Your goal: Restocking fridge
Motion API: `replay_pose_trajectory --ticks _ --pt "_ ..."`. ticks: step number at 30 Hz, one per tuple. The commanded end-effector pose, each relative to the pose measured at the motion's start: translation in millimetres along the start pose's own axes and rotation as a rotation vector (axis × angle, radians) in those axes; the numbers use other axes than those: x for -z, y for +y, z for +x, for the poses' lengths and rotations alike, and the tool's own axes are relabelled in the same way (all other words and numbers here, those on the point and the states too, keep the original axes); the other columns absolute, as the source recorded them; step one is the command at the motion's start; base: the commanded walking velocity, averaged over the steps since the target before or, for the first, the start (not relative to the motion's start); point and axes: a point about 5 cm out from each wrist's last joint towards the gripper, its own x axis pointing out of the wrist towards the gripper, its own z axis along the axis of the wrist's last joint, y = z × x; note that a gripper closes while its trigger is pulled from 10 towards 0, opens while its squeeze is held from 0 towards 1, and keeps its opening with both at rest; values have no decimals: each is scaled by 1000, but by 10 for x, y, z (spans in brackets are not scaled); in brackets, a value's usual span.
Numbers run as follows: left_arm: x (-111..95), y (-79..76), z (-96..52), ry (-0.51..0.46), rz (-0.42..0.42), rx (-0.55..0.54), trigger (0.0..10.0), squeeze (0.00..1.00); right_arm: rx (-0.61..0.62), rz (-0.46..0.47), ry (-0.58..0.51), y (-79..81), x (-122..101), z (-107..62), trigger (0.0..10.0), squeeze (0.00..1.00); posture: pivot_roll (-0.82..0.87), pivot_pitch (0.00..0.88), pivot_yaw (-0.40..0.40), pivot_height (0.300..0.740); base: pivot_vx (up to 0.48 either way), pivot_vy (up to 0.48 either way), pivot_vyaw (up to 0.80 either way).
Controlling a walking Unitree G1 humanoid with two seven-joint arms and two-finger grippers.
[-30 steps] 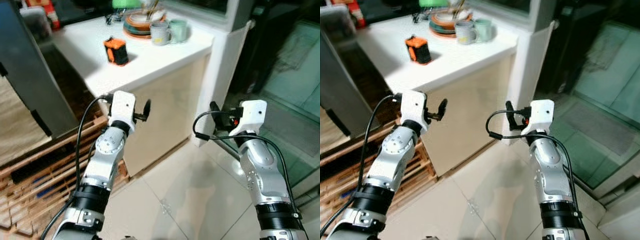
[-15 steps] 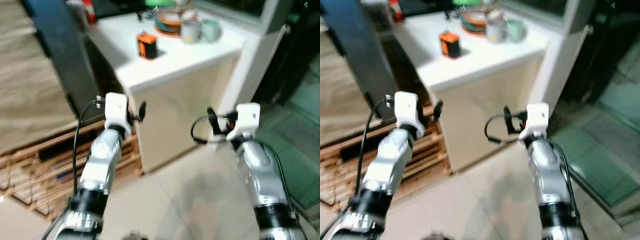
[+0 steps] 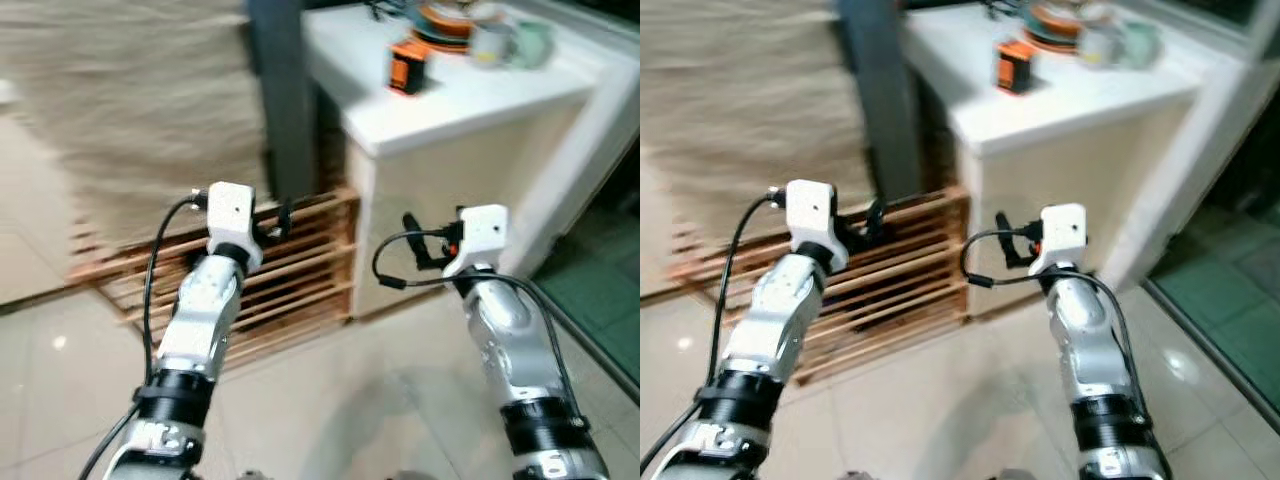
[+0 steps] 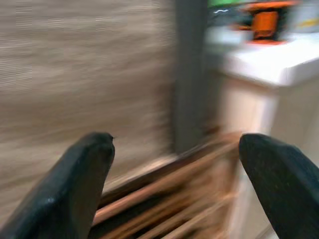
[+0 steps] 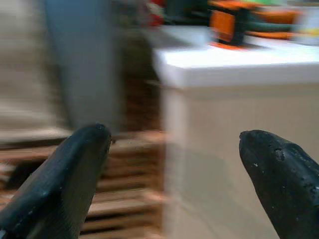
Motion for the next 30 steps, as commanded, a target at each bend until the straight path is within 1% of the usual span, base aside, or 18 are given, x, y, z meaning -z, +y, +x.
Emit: replay_pose_trajectory --ticks 1,2,3,4,7,8,10,11,13,14,15,18,22,25,30 --pt "-5 -5 14 -1 -22 5 10000 0 -18 -25 3 -1 -6 19 10000 0 -163 0 72 740 0 424 444" --pt "-5 -5 14 -1 -22 5 10000 0 -18 -25 3 -1 -6 19 10000 0 -163 0 72 740 0 424 444" --pt "19 24 22 17 -37 -15 10000 0 -69 -82 13 55 -1 21 10000 0 -162 0 73 740 0 428 0" --pt "25 35 23 20 -40 -22 10000 0 -79 -109 15 72 0 20 10000 0 -162 0 73 740 0 428 0" --pt "24 46 26 18 -40 -24 10000 0 -76 -92 12 83 5 17 10000 0 -163 0 71 740 0 439 0" --pt "22 53 29 16 -23 -29 10000 0 -77 -78 7 85 5 14 10000 0 -165 0 72 740 0 458 0" --pt "-8 46 38 -8 77 -43 10000 0 -70 -85 25 79 35 11 10000 0 -165 0 69 740 0 229 0" --pt "-17 25 42 -16 87 -32 10000 0 -59 -87 44 68 62 11 10000 0 -165 0 69 740 0 0 0" --pt "-42 -41 46 -26 70 31 10000 0 -69 -81 55 73 91 -2 10000 0 -166 0 68 740 0 0 0" --pt "-42 -41 46 -26 70 31 10000 0 -69 -81 55 73 91 -2 10000 0 -166 0 68 740 0 0 0" --pt "-53 -75 42 -36 32 57 10000 0 -88 -75 43 98 86 -22 10000 0 -166 0 68 740 364 0 0" --pt "-44 -87 49 -31 29 53 10000 0 -150 -100 19 167 91 -116 10000 0 -170 0 67 740 369 306 0" --pt "-19 -42 49 -22 19 35 10000 0 -120 -76 19 110 118 -176 10000 0 -175 0 67 740 386 283 0" --pt "-10 -58 50 -23 -1 38 10000 0 -86 -57 26 39 135 -193 10000 0 -182 0 68 740 362 311 0" --pt "-6 -73 50 -19 -20 55 10000 0 -75 -58 27 -12 129 -187 10000 0 -182 0 66 740 0 480 0"
